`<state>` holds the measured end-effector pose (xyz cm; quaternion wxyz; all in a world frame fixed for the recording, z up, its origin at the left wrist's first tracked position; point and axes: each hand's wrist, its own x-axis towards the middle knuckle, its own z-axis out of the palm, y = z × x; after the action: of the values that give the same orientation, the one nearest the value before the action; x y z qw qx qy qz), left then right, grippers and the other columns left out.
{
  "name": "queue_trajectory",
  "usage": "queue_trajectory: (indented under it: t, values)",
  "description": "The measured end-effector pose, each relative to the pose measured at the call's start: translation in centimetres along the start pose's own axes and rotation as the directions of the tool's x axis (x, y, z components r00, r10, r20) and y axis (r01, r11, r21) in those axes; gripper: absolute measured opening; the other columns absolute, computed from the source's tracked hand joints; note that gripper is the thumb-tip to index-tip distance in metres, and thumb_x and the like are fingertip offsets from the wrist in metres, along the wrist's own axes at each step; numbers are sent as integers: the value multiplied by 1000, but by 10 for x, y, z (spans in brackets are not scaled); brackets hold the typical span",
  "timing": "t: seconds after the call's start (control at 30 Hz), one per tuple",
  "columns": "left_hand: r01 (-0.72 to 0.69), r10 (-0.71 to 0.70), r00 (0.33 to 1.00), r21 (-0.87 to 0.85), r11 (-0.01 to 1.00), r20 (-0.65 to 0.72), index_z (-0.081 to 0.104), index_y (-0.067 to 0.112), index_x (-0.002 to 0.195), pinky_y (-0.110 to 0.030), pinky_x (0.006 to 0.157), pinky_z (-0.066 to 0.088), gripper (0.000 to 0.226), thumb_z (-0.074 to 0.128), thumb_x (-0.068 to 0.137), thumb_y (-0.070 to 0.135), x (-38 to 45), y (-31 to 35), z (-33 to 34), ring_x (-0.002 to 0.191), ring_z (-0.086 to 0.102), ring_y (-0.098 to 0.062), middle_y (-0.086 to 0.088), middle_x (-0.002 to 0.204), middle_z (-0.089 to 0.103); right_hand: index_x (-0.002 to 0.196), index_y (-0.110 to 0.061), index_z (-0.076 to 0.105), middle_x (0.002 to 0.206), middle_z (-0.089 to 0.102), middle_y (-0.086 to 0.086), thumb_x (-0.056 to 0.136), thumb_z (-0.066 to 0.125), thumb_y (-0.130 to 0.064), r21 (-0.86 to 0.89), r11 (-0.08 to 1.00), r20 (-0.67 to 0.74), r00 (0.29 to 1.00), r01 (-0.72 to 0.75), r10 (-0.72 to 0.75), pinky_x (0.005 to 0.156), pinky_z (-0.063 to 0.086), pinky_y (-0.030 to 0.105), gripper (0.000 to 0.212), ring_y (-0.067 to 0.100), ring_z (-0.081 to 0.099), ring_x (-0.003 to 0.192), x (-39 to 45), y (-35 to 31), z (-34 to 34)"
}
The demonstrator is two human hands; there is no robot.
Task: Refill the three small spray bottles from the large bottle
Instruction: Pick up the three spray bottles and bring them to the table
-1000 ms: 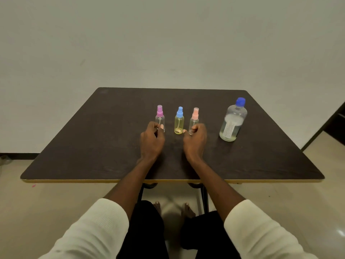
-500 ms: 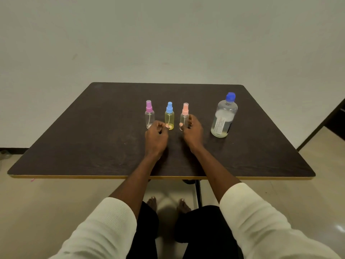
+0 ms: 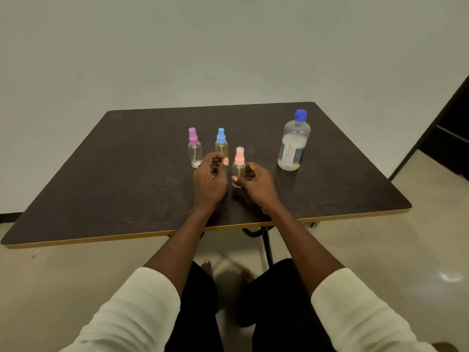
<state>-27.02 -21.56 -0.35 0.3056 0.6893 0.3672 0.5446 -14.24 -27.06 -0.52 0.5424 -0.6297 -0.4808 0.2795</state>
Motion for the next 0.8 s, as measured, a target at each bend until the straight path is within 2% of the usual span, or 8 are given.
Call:
queue_trajectory:
  t: [0.13, 0.37, 0.47, 0.57, 0.73, 0.8]
  values:
    - [-62, 65, 994, -32, 998, 92, 65, 9, 117, -9, 78, 50, 20, 61, 97, 11, -3, 2, 0, 97, 64, 7, 3, 109, 68, 105, -22, 66, 100, 71, -7, 82, 75, -20, -29, 999, 3, 1000, 14, -14, 87, 54, 32, 25, 6, 65, 96, -9, 0, 1]
    - [-76, 81, 993, -58, 995, 90, 65, 8, 128, -15, 91, 51, 35, 67, 94, 13, 0, -3, 3, 111, 65, -2, -2, 121, 70, 111, -21, 68, 102, 72, -8, 83, 73, -19, -21, 999, -1, 999, 40, -40, 91, 54, 40, 29, 6, 66, 98, -7, 0, 1]
    - [-113, 117, 986, -38, 993, 123, 63, 11, 131, -15, 92, 49, 38, 67, 94, 19, 0, -6, 4, 113, 64, -8, -4, 124, 68, 112, -20, 69, 101, 73, -8, 84, 72, -16, -23, 999, 5, 999, 43, -43, 90, 54, 38, 29, 4, 66, 96, -7, 0, 1]
    - [-112, 115, 984, -30, 993, 134, 62, 11, 132, -16, 87, 51, 40, 68, 95, 23, 1, -7, 5, 107, 66, -10, -4, 120, 69, 110, -20, 69, 98, 73, -7, 83, 73, -17, -39, 998, 2, 999, 53, -53, 87, 55, 37, 28, 6, 67, 93, -6, 0, 1]
    - [-123, 123, 980, -14, 992, 155, 62, 11, 133, -21, 87, 54, 40, 67, 96, 26, 3, -8, 6, 106, 65, -9, -2, 119, 69, 106, -18, 69, 89, 71, -10, 83, 73, -16, -52, 997, -10, 998, 62, -63, 74, 51, 21, 23, -1, 64, 82, -7, -1, -1]
    - [-126, 125, 981, -5, 992, 147, 62, 12, 133, -21, 88, 53, 40, 67, 95, 27, 2, -7, 6, 107, 65, -7, 2, 119, 68, 107, -17, 69, 90, 71, -10, 83, 73, -14, -37, 997, -14, 998, 61, -61, 75, 52, 21, 24, -1, 65, 84, -8, -1, 0]
